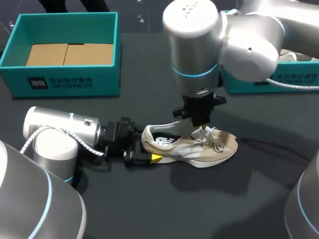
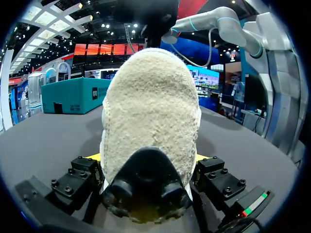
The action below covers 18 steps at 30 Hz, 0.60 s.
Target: Take the shoe out of the shoebox, open the shoe tongue, remove and reinsert the insole, then place the shoe into the shoebox
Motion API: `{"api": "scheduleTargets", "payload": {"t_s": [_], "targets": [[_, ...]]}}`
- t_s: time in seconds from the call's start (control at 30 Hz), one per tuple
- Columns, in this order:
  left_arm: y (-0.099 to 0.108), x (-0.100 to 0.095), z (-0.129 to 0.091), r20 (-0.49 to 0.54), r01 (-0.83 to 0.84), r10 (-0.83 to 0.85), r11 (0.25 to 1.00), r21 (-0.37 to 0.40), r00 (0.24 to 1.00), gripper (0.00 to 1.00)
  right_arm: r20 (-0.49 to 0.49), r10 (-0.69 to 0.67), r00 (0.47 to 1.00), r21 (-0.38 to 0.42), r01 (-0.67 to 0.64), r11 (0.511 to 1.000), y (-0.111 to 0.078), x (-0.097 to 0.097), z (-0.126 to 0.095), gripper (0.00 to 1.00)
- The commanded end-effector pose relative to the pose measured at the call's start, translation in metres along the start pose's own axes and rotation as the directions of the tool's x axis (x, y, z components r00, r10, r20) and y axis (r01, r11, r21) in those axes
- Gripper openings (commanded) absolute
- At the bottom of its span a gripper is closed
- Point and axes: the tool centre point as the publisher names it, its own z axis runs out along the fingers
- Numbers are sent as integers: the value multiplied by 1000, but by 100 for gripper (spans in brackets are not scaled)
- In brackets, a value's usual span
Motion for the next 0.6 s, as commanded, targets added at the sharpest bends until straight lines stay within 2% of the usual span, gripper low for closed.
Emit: {"api": "scheduleTargets", "payload": {"t_s": [0.03, 0.13, 0.27, 0.37, 0.6], "targets": [[4, 1, 2, 3, 0, 0, 1000, 0, 1000, 0, -142, -2, 990, -22, -1, 1000, -5, -12, 1, 0], [4, 1, 2, 3, 0, 0, 1000, 0, 1000, 0, -140, -14, 990, -18, 12, 1000, -5, -16, 2, 0], [4, 1, 2, 3, 0, 0, 1000, 0, 1000, 0, -177, -44, 983, -25, 40, 999, -6, -35, 4, 0], [4, 1, 2, 3, 0, 0, 1000, 0, 1000, 0, -187, -50, 981, -1, 51, 999, -6, -48, 12, 0], [4, 1, 2, 3, 0, 0, 1000, 0, 1000, 0, -140, -26, 990, 42, 32, 999, -6, -66, 34, 0]]}}
